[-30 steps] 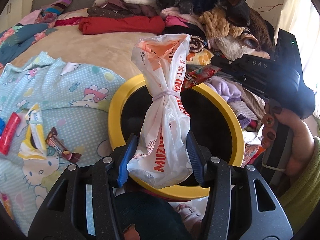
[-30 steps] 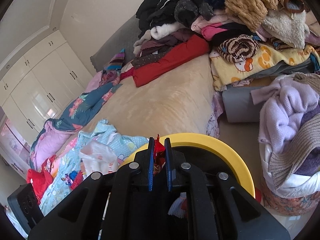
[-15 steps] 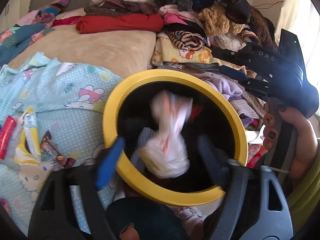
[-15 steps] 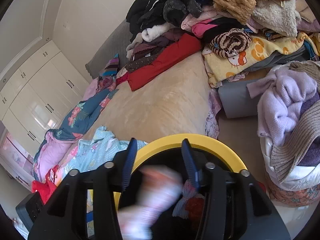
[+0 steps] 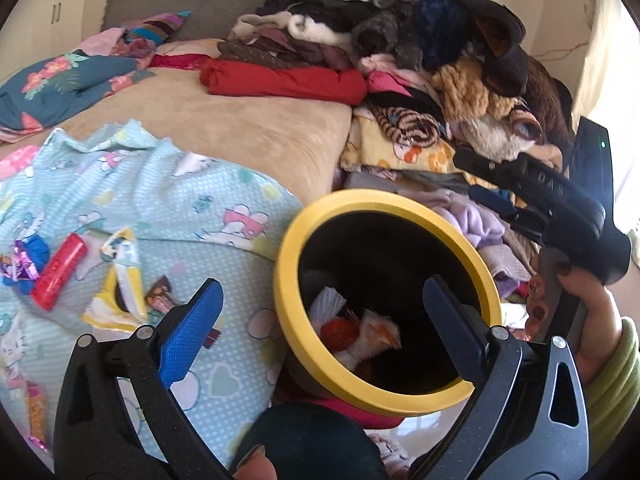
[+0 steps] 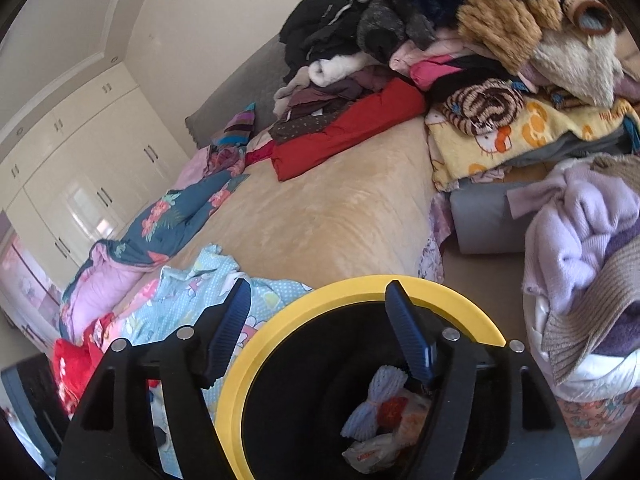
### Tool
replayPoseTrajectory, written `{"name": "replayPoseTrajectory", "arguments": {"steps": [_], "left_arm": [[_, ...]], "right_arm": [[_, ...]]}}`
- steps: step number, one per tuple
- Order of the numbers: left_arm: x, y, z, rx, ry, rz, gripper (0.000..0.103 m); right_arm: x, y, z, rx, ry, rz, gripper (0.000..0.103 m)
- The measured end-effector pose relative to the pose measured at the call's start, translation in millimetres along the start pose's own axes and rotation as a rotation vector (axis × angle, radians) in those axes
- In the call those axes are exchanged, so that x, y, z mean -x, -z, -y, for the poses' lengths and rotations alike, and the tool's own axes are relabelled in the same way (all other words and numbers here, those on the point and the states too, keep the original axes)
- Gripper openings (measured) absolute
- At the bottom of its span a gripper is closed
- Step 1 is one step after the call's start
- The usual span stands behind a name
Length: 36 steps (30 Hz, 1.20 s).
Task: Collect trash
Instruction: 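Open both tools over the yellow bin to drop the white bag and wrapper, then withdraw both tools from the bin back over the sheet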
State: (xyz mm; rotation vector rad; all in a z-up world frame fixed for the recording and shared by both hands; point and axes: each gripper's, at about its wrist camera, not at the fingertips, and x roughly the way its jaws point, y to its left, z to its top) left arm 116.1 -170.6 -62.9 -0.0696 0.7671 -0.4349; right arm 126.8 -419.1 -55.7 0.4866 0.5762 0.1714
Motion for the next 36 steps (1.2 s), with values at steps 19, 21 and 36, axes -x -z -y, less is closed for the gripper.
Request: {"name": "replayPoseTrajectory", "arguments": {"steps": [19, 21, 36], "left_arm": [[42, -6, -49, 0.115, -0.083, 0.081, 0.092], [45, -7, -52, 0.123, -0.090, 0.086, 0.092], [72, -9, -81, 0.174, -0.142, 0.146, 0.092]], "right_arm": [[-6, 11, -59, 0.163, -0.060, -0.015, 0.075], [-6, 13, -66, 0.180, -0.068, -0.012, 0.076], [-6, 26, -104, 0.257, -0.097, -0.016, 0.078]]}}
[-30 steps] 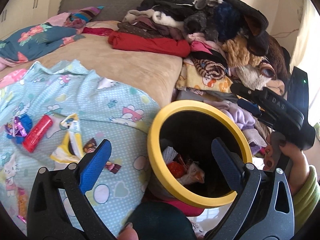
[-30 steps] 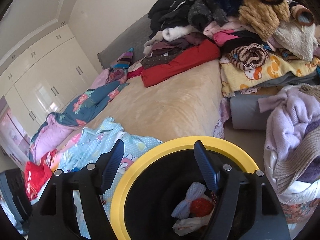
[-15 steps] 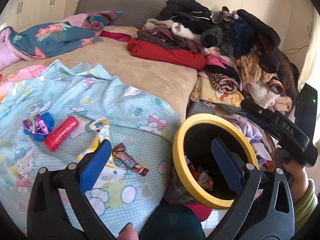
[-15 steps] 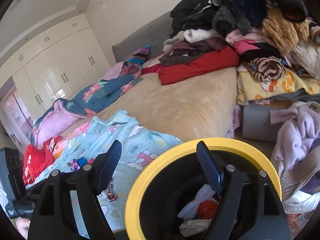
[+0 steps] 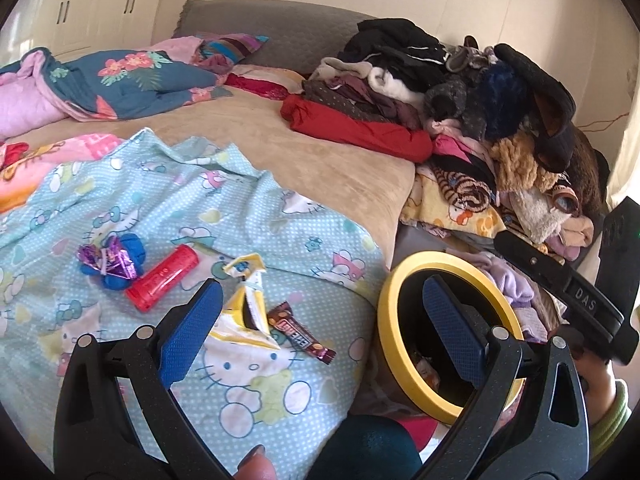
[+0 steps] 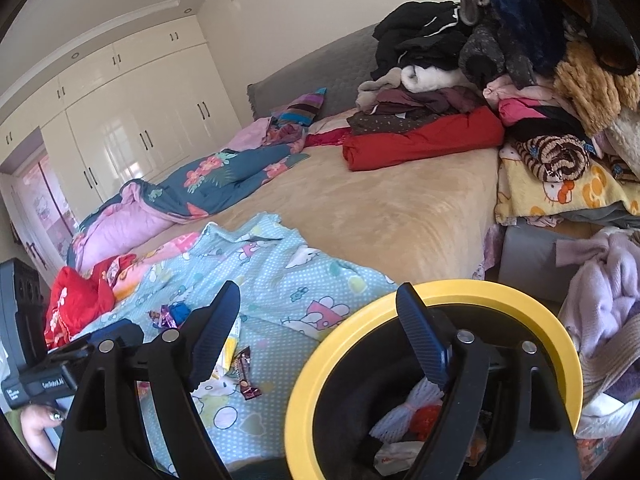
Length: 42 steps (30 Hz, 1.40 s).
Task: Collect trash
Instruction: 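Withdraw both tools from the bin back over the sheet, then close the left tool on the purple wrapper while the right tool grasps the yellow chip bag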
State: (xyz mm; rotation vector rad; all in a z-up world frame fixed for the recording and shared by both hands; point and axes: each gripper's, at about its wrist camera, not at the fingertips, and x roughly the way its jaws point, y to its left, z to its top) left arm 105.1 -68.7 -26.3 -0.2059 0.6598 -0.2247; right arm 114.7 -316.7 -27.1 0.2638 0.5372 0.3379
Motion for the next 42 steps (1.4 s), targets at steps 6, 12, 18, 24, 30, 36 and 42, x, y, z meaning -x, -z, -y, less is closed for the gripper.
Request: {"name": "replayPoseTrajectory", "arguments": {"steps": [6, 12, 18, 24, 30, 36, 42], "left_arm": [[6, -4, -11, 0.024, -0.013, 0.016, 0.092], [14, -8, -26, 0.041, -0.037, 0.034, 0.092], [18, -12, -41, 0.066, -0.061, 0.057, 0.092], [16, -12, -60, 0.105, -0.089, 0.058, 0.092], [14, -13, -83, 0.143, -0.119, 0.062, 0.092], [13, -11, -110, 0.200, -0.155, 0.066, 0.092], [12, -6, -144, 0.280, -0.189, 0.064, 0.092]], "right_arm": [[-5, 3, -16, 0.033, -0.015, -0.012, 0.079], [-10, 8, -32, 0.069, -0.035, -0.027, 0.079], [-15, 14, -51, 0.102, -0.064, -0.047, 0.079], [-24, 24, -70, 0.138, -0.090, -0.076, 0.079], [-36, 36, -92, 0.177, -0.121, -0.115, 0.079], [-51, 51, -117, 0.229, -0.148, -0.159, 0.079], [-66, 67, -137, 0.292, -0.165, -0.199, 0.079]]}}
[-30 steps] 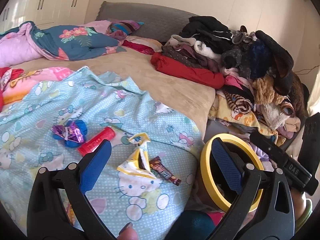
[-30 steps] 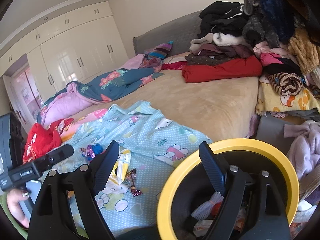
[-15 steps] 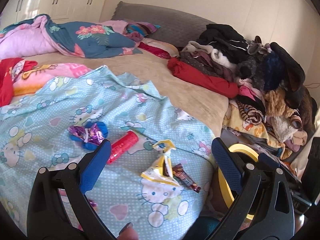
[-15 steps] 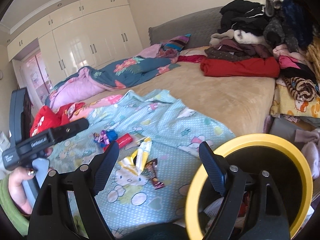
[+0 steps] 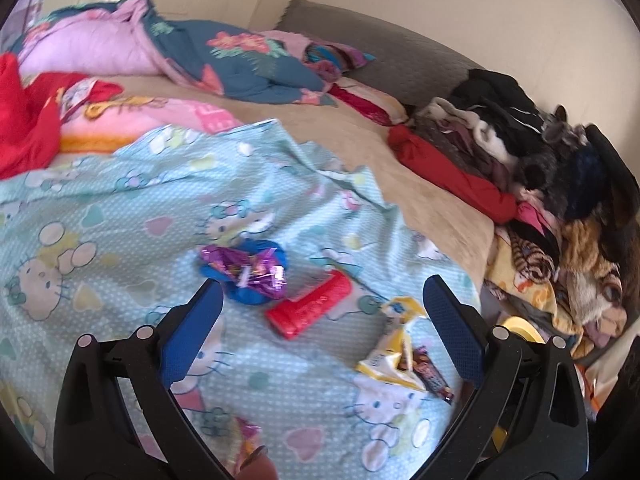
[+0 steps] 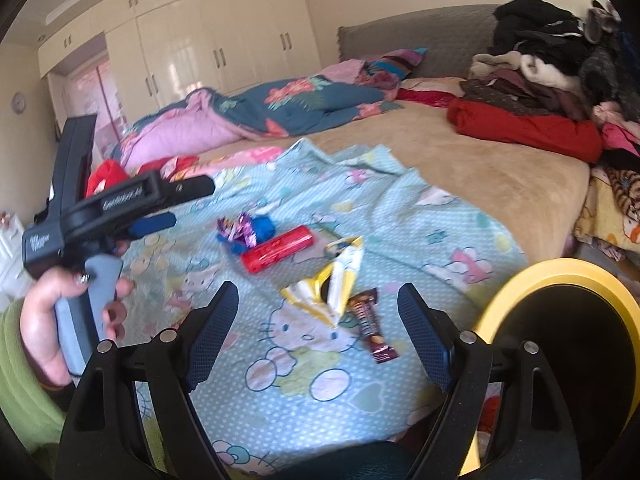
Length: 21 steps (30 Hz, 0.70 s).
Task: Collect trash
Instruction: 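Close the left tool on the purple wrapper while the right tool grasps the yellow chip bag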
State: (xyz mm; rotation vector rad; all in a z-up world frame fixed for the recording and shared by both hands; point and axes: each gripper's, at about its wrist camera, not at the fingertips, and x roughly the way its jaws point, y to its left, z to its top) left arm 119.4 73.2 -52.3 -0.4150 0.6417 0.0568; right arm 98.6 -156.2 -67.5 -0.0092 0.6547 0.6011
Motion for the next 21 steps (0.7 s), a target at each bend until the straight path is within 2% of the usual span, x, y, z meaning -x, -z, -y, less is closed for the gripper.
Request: {"name": "replayPoseTrajectory", "arguments": {"steps": [14, 19, 21], "left_arm": [[-15, -1, -39, 0.068, -0.049, -0.015, 0.092], [-24, -1, -50, 0.103, -0.054, -0.026, 0.092], [-30, 0, -53, 0.117, -0.055, -0.034, 0.089]], "right_arm": [[-49, 5, -27, 0.152, 0.061, -0.080, 0.079], [-67, 6, -29, 0.167, 0.077, -0.110, 0.079], [-75, 7, -30, 0.179, 0.089, -0.125, 0.079]]}}
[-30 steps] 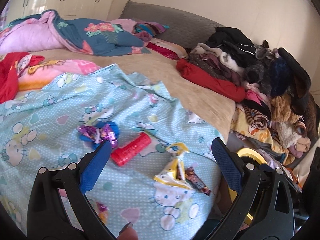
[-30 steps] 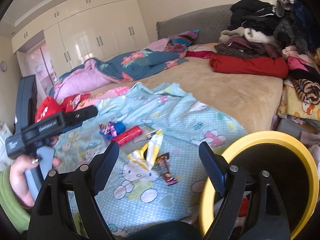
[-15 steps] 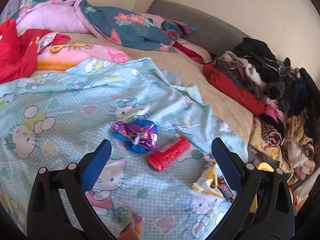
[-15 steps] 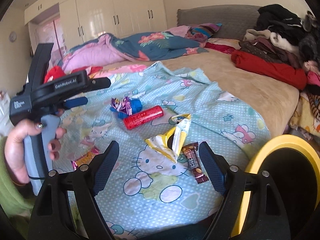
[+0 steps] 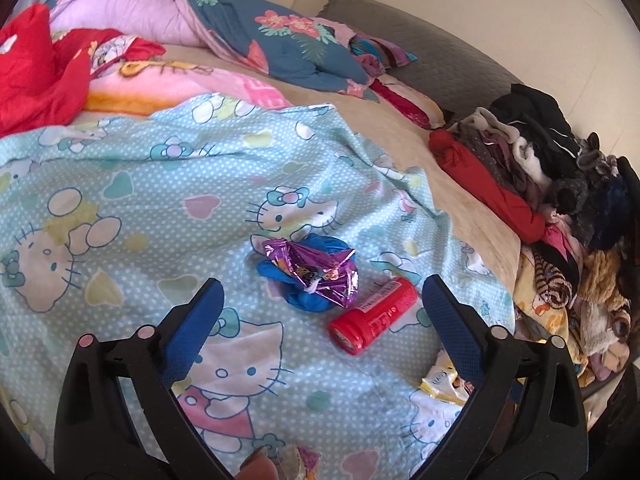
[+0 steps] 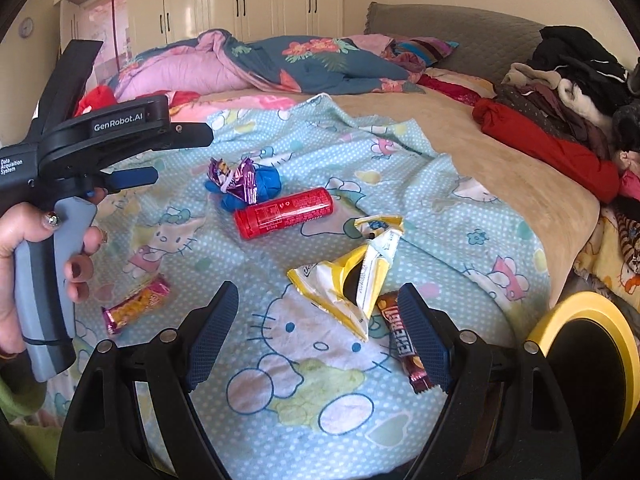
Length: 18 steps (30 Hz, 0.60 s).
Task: Collect trash
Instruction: 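Close the left tool on the purple wrapper while the right tool grasps the yellow chip bag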
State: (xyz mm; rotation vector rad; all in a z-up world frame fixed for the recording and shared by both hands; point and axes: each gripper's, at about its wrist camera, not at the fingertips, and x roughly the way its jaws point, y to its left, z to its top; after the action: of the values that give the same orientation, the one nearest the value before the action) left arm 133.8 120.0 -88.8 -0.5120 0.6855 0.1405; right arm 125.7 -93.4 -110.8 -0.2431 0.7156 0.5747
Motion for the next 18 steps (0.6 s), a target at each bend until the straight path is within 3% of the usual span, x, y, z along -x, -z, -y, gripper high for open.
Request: {"name": "replayPoseTrajectory", "arguments": {"steps": [7, 18], "left_arm": [[-19, -5, -4, 0.011, -0.005, -0.011, 0.080], [-44, -13, -8, 0.032, -0.013, -0.037, 0.071]], "right_arm": [[-32, 0, -8, 0.061, 0.049, -0.056, 0.079], [-68, -4, -13, 0.136, 0.136, -0.117, 0.069]]}}
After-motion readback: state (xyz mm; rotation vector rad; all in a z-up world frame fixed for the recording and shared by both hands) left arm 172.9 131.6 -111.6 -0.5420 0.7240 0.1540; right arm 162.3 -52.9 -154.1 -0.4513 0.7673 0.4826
